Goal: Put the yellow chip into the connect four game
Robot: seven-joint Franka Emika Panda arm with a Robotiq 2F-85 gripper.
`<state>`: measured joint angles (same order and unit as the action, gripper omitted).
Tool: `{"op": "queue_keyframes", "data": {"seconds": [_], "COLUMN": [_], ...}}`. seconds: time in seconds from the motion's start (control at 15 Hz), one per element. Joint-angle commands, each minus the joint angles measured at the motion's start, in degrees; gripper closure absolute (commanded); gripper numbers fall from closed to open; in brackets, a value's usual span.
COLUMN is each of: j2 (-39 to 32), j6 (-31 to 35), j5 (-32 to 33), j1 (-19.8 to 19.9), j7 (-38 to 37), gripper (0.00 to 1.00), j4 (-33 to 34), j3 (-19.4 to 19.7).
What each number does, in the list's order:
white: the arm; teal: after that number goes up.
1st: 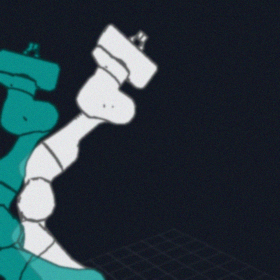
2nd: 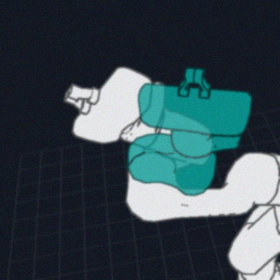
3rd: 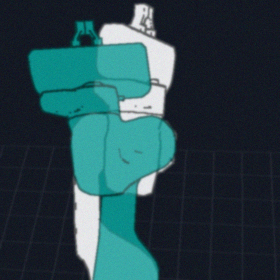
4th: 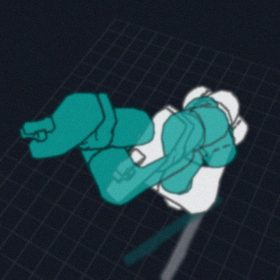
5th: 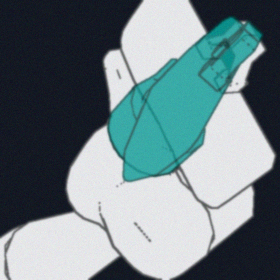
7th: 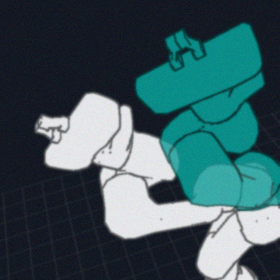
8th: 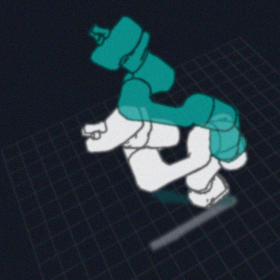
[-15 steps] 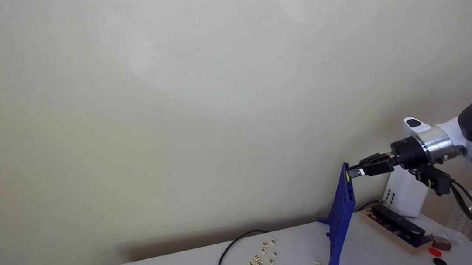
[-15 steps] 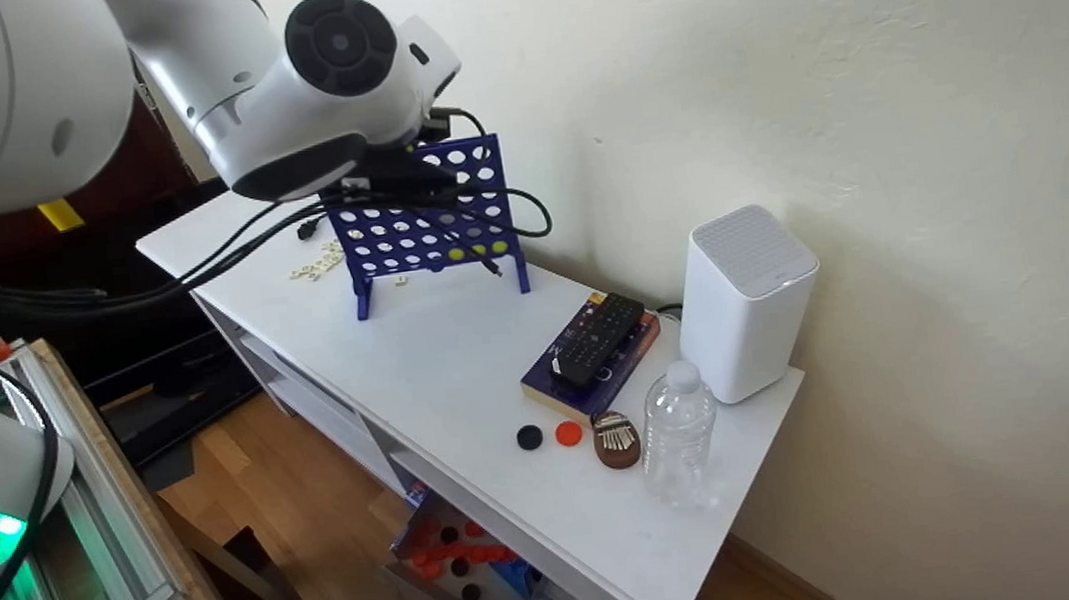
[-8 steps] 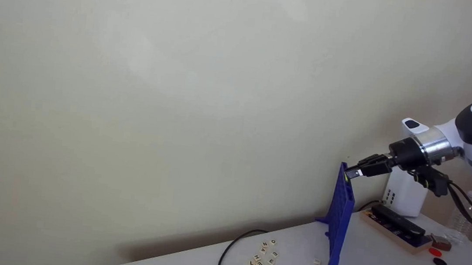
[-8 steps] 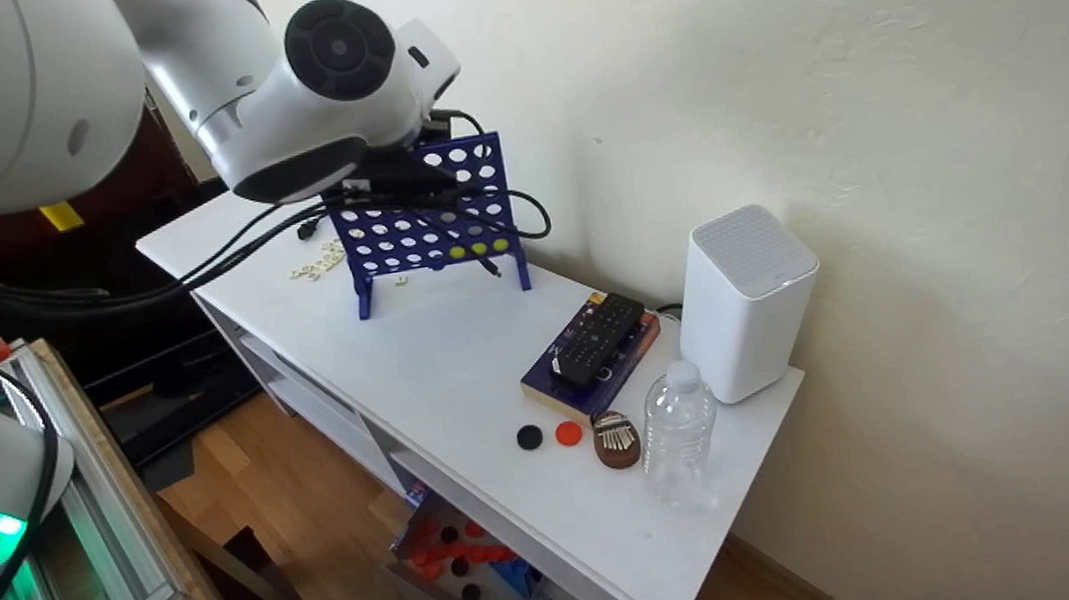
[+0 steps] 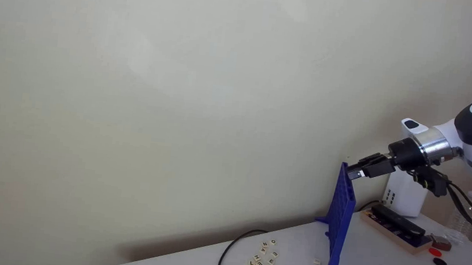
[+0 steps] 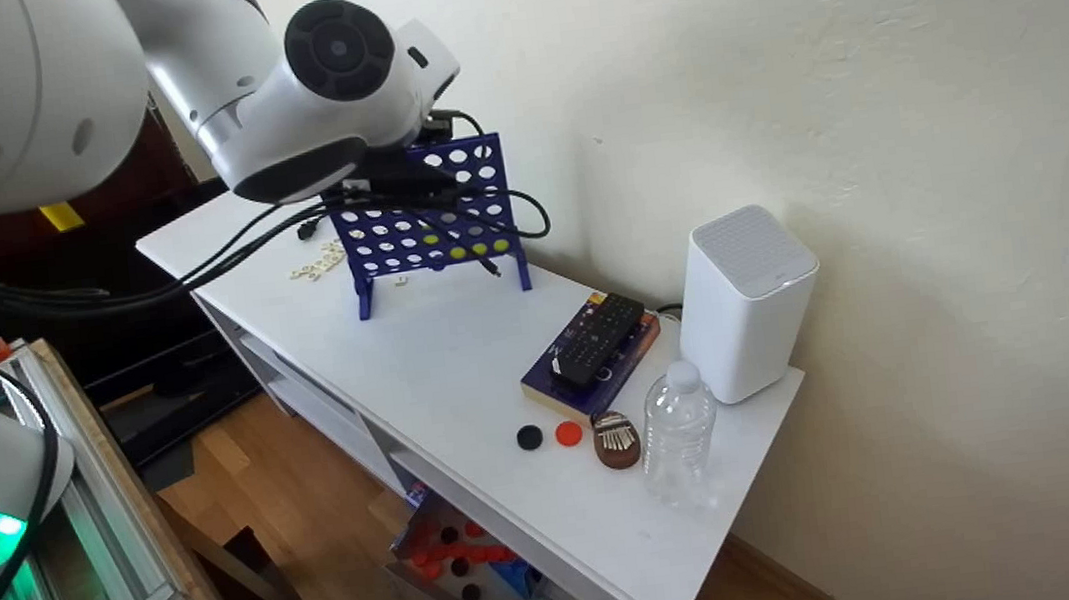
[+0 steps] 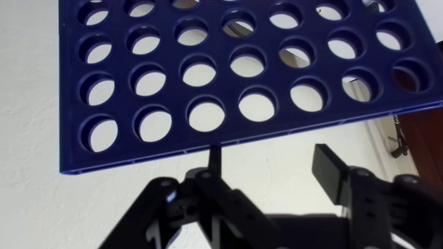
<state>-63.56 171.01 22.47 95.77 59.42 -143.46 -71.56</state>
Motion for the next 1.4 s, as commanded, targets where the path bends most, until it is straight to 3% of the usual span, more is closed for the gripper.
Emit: {"op": "queue_keyframes", "data": {"seconds": [0.0, 0.8, 1.33], "j2": [0.7, 5.9, 19.9], "j6": [0.3, 5.1, 11.5], "j5": [-0.4, -0.7, 0.2], "j1": [-0.4, 3.6, 11.4], "j7": [0.1, -5.6, -17.5], "gripper": [0.00, 0.00, 0.00], "j4": [0.0, -4.5, -12.2], "j3": [0.0, -4.8, -10.9]}}
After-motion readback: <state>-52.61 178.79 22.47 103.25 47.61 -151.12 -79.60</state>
